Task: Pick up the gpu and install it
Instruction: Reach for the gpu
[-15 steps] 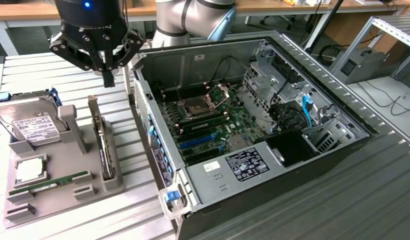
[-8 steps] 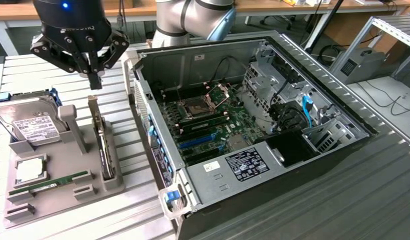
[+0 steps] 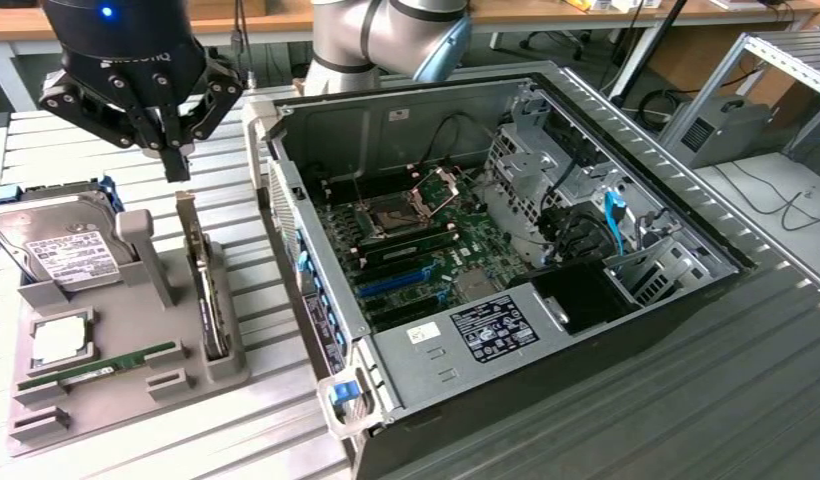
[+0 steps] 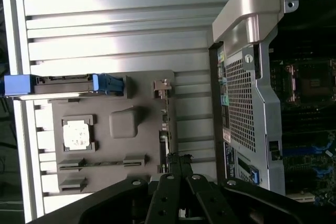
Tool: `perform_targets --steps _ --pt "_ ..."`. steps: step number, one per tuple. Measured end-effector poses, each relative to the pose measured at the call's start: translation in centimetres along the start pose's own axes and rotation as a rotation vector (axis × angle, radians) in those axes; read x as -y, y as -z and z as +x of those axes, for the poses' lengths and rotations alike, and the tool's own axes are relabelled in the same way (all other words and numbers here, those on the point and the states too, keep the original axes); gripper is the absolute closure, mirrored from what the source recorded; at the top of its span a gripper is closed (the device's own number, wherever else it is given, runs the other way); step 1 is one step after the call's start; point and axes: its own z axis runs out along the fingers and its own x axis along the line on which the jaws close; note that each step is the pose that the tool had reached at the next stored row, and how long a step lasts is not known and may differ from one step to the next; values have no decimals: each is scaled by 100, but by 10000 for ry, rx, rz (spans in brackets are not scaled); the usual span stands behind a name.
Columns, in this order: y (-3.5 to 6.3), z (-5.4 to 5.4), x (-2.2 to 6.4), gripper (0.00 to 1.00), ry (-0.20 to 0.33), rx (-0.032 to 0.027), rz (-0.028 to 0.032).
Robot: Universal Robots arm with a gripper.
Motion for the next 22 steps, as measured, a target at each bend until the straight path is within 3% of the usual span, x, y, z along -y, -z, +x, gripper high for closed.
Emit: perform_targets --steps 4,12,22 --pt "0 77 6 89 -1 1 -1" --pt "2 85 17 89 -1 -1 0" --pt "9 95 188 89 0 0 -3"
